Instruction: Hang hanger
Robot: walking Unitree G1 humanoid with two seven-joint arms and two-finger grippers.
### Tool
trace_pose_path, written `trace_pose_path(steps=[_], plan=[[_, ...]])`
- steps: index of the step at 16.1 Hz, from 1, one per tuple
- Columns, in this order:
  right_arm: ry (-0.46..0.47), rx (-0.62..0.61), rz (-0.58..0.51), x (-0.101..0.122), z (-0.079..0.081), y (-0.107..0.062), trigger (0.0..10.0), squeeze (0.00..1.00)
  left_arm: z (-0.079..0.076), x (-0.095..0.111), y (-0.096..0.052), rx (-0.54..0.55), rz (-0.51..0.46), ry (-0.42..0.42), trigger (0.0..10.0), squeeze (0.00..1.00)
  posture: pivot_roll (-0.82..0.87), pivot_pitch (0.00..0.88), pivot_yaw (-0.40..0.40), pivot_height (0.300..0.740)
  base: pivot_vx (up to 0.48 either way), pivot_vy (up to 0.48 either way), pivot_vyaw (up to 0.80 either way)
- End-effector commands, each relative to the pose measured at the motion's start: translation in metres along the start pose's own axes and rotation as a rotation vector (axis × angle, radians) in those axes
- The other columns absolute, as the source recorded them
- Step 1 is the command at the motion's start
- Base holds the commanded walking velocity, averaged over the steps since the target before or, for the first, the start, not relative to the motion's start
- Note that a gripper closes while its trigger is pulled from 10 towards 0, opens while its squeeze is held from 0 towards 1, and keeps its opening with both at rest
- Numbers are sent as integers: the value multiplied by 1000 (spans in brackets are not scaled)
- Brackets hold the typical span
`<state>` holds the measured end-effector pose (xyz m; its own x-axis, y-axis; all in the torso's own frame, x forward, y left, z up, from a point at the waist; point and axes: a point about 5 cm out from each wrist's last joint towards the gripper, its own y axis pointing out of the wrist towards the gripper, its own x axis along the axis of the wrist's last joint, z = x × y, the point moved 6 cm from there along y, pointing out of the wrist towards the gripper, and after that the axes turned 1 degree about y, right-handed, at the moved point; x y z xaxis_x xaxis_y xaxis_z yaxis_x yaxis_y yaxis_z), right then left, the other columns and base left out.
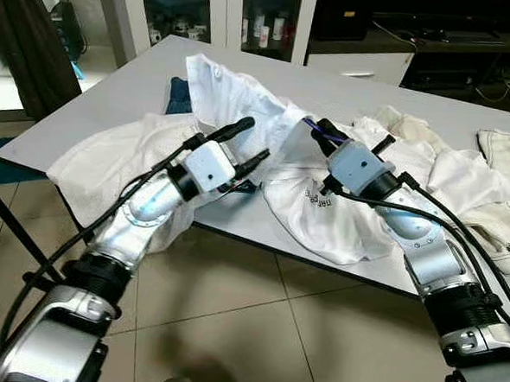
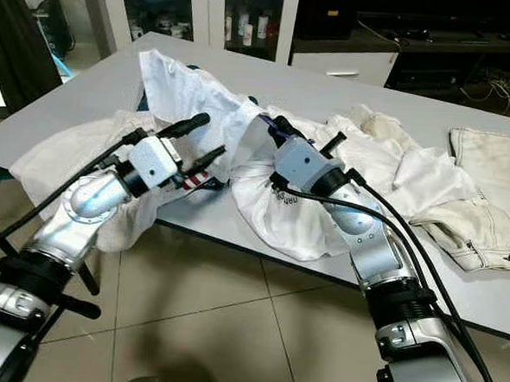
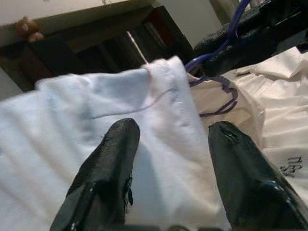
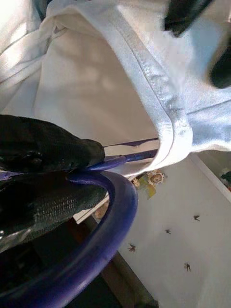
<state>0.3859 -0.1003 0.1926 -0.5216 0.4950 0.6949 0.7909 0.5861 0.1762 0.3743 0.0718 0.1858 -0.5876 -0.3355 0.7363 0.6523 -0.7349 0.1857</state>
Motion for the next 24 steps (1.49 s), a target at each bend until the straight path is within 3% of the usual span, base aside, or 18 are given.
trace_pose_path(steps=[1,2,6,13,14,15,24], plan=[[5,-3,-7,4,-1,1,0,0,-2,0,1,5,8,-11,10000,145,145,0,-10,740,0,0,0],[9,-8,-14,8,-2,1,0,0,-4,-3,4,21,27,-28,10000,0,145,0,-10,740,0,0,0],[9,-7,-32,15,0,3,0,0,-10,-9,12,48,63,-71,10000,0,143,0,-6,740,0,0,0],[11,3,-53,23,-1,-1,0,0,12,-20,20,211,155,-15,10000,0,138,0,-5,740,0,0,0],[13,4,-51,22,-1,-1,0,0,15,-20,22,227,154,-13,8235,0,139,0,-5,740,0,0,0],[16,5,-51,23,0,-2,0,0,15,-18,23,228,142,-21,0,0,139,0,-5,740,0,0,0],[34,-12,12,9,-1,-4,0,0,9,-13,20,202,91,-52,0,0,143,0,-6,740,0,0,0]])
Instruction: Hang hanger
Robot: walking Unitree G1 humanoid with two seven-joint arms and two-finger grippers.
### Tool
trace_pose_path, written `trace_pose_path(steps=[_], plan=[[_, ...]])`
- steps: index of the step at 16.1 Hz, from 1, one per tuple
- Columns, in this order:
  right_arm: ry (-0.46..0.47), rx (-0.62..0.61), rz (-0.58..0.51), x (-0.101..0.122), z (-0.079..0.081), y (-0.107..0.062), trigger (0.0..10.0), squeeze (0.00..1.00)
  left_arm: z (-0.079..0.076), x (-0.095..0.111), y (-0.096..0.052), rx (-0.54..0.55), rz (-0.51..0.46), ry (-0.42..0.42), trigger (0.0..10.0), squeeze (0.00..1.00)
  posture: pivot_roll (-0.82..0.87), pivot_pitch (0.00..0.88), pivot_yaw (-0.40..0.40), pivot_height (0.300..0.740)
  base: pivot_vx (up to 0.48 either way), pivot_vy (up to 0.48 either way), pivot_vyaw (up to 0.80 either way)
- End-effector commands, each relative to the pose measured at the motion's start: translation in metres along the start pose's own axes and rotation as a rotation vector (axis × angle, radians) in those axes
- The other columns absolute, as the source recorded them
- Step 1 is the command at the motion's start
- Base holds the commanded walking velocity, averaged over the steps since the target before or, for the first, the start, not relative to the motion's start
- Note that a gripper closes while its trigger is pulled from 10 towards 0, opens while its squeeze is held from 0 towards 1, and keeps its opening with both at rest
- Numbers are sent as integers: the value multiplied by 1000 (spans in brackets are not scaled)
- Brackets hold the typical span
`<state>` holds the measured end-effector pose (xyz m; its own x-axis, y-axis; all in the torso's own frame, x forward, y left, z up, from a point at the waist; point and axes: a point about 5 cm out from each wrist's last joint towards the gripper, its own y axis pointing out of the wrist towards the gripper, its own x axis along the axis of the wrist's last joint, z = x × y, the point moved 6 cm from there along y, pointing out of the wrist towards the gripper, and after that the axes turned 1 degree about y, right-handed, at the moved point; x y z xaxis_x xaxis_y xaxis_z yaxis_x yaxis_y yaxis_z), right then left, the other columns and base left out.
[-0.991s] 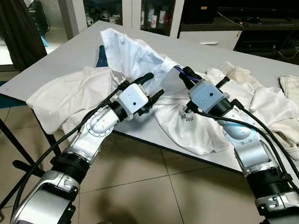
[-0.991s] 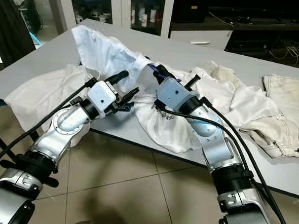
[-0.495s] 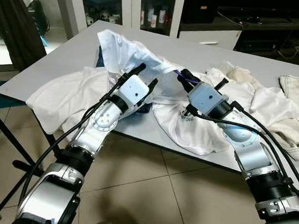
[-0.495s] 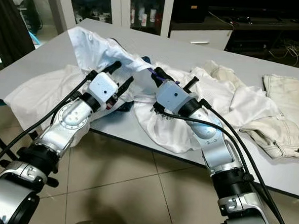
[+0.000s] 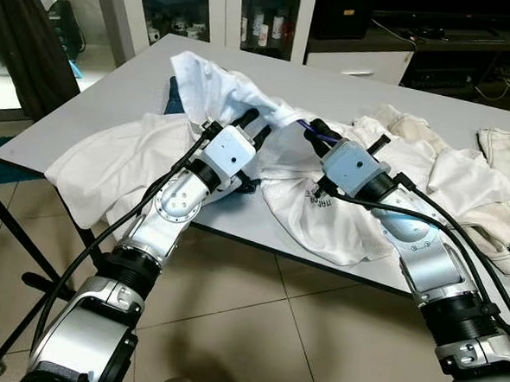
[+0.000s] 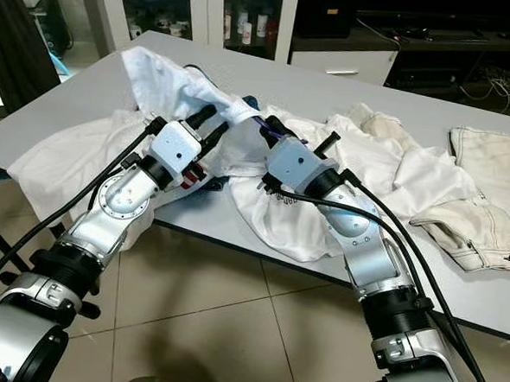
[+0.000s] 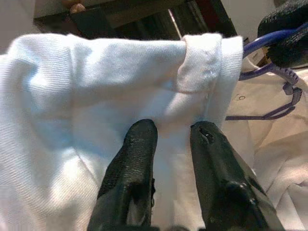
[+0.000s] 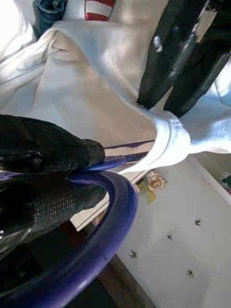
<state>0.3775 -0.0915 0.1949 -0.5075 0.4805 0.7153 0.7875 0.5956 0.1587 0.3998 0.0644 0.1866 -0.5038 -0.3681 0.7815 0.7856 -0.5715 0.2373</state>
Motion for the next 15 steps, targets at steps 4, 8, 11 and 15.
trace_pose_path(steps=[4,8,11,15], plan=[[3,8,84,-20,-6,-9,0,0,15,5,-3,56,-31,-31,0,0,145,0,-8,740,0,0,0],[13,16,97,-23,-9,-14,0,0,31,7,-4,102,-35,-25,0,0,146,0,-9,740,0,0,0],[13,77,106,-27,-2,-20,0,0,48,11,-4,162,-47,-21,0,0,147,0,-8,740,0,0,0],[-82,204,142,-35,11,-33,0,0,73,22,-4,240,-72,-21,0,0,144,0,-7,740,0,0,0]])
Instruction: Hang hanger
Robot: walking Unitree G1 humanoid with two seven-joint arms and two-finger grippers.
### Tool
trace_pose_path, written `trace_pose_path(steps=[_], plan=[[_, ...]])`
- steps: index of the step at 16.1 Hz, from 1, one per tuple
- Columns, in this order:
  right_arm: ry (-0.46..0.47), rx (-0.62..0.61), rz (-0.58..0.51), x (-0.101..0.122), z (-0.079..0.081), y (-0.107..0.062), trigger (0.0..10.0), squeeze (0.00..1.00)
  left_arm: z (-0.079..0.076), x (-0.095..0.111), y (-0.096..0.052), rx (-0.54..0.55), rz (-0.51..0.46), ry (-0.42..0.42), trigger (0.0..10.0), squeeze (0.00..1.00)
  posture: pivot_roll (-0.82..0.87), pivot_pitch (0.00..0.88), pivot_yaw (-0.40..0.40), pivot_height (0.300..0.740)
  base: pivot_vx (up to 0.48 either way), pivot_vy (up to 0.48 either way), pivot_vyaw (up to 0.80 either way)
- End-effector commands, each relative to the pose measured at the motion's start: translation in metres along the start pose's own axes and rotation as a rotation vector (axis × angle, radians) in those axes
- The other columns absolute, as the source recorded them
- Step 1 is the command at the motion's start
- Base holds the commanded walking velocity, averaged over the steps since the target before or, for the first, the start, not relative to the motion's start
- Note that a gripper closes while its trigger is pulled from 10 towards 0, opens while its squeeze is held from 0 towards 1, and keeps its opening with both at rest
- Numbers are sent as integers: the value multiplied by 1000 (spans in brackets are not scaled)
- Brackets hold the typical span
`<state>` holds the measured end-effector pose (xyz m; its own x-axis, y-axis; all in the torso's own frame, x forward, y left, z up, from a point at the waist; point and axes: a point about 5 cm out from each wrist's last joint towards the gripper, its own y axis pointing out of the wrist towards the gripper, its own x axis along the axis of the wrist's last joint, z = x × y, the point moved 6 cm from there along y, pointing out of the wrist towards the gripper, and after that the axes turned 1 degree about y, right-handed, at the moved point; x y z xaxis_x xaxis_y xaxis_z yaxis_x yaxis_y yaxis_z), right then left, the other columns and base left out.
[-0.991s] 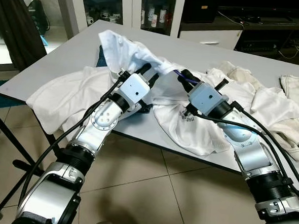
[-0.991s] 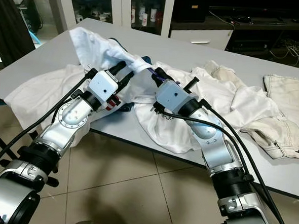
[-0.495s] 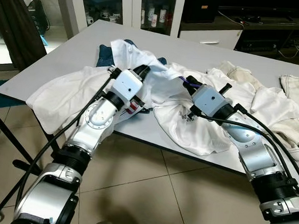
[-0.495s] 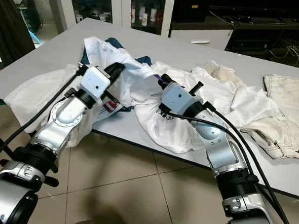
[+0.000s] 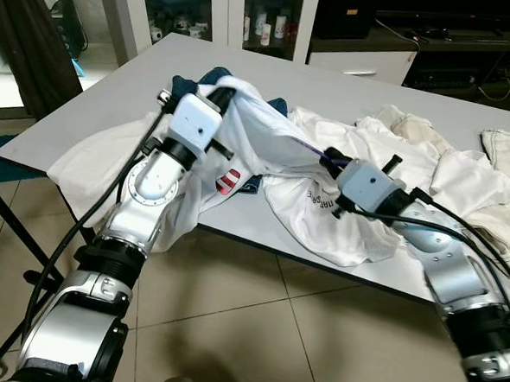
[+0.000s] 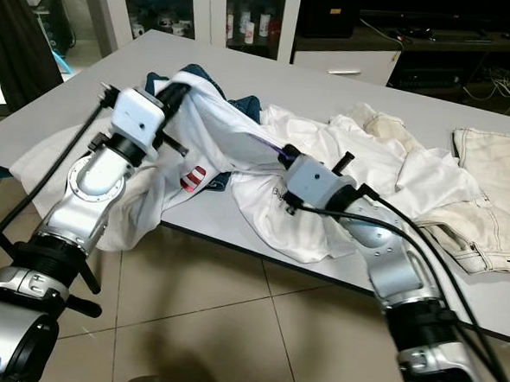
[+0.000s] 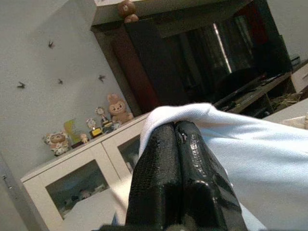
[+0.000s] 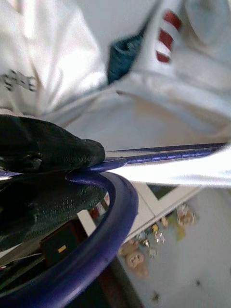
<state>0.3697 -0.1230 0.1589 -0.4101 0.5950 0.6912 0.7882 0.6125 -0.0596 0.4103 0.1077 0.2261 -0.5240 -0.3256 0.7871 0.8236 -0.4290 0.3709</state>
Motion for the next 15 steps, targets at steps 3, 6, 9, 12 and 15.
trace_pose_path(steps=[3,6,9,12,15], plan=[[-118,92,-17,3,9,-8,0,0,24,14,8,74,-32,13,0,0,145,0,-6,740,0,0,0],[-163,125,-78,12,9,-16,0,0,36,11,7,104,-9,15,0,0,147,0,-4,740,0,0,0],[-169,116,-169,25,6,-24,0,0,42,5,5,101,14,15,0,0,147,0,-1,740,0,0,0],[-160,65,-256,36,-8,-33,0,0,37,-3,1,87,41,7,0,0,144,0,3,740,0,0,0],[-191,48,-193,18,-13,-41,0,0,33,-7,-1,69,56,5,0,0,142,0,5,740,0,0,0]])
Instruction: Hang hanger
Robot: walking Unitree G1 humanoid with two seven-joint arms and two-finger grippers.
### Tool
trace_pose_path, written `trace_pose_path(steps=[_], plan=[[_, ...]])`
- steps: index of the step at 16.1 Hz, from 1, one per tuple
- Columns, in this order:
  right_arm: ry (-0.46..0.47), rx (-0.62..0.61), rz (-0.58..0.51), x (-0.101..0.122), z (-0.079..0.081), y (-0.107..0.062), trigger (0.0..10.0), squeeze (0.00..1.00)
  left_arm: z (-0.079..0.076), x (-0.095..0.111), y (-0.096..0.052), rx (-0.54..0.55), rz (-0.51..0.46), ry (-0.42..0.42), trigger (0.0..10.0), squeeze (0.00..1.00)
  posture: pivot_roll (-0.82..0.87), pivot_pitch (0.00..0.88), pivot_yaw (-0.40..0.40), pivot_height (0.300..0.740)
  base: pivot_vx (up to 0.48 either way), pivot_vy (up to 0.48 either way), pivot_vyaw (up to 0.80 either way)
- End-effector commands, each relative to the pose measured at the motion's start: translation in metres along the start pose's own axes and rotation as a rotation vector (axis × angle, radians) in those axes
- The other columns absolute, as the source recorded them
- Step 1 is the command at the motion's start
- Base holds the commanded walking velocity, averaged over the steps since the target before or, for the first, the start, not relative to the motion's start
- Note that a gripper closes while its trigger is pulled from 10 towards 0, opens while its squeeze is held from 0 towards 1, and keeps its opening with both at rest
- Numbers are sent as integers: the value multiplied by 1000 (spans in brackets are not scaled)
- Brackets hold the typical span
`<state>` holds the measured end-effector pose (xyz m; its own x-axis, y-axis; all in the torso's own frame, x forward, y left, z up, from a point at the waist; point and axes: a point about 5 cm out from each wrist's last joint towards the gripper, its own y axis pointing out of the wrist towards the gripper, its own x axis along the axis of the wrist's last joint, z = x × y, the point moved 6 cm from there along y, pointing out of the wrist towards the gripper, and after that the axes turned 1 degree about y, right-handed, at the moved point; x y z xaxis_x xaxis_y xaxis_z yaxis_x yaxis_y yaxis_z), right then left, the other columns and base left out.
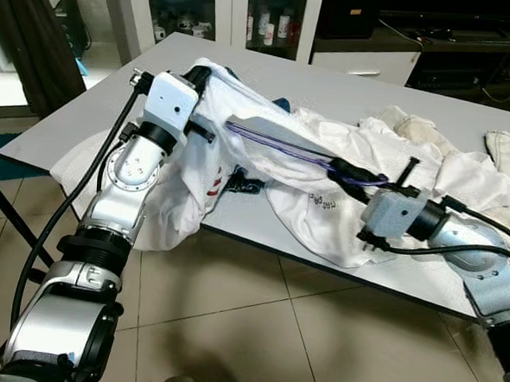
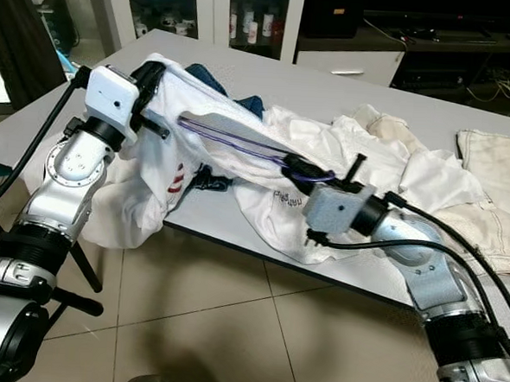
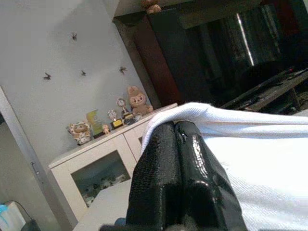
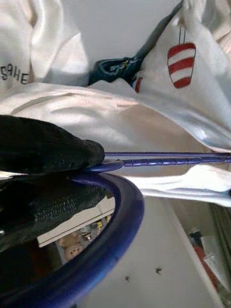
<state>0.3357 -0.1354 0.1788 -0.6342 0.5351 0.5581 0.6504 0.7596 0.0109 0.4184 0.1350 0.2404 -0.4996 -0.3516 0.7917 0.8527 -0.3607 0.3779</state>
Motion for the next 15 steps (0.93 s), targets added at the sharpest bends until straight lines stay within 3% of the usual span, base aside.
trace_pose_path(steps=[1,2,6,8,10,14,15], plan=[[-16,-43,53,-11,-11,-9,0,0,1,-6,-1,-2,28,-9,0,0,140,0,5,740,0,0,0],[-40,-32,79,-16,-10,-11,0,0,2,-7,-2,-2,30,-8,0,0,138,0,6,740,0,0,0],[-259,193,160,-33,24,-12,0,0,1,-4,0,-25,27,-4,0,0,137,0,7,740,0,0,0],[-314,195,257,-51,19,-17,0,0,-2,-4,-1,-43,27,16,0,0,149,0,2,740,0,0,0],[-283,129,279,-55,8,-19,0,0,-3,-6,-3,-45,33,20,0,0,149,0,2,740,0,0,0],[-169,6,198,-40,-8,-16,0,0,-3,-13,-7,-51,59,36,0,0,151,0,-1,740,0,0,0],[-175,-3,208,-42,-11,-18,0,0,-4,-14,-7,-59,63,45,0,0,151,0,-1,740,0,0,0]])
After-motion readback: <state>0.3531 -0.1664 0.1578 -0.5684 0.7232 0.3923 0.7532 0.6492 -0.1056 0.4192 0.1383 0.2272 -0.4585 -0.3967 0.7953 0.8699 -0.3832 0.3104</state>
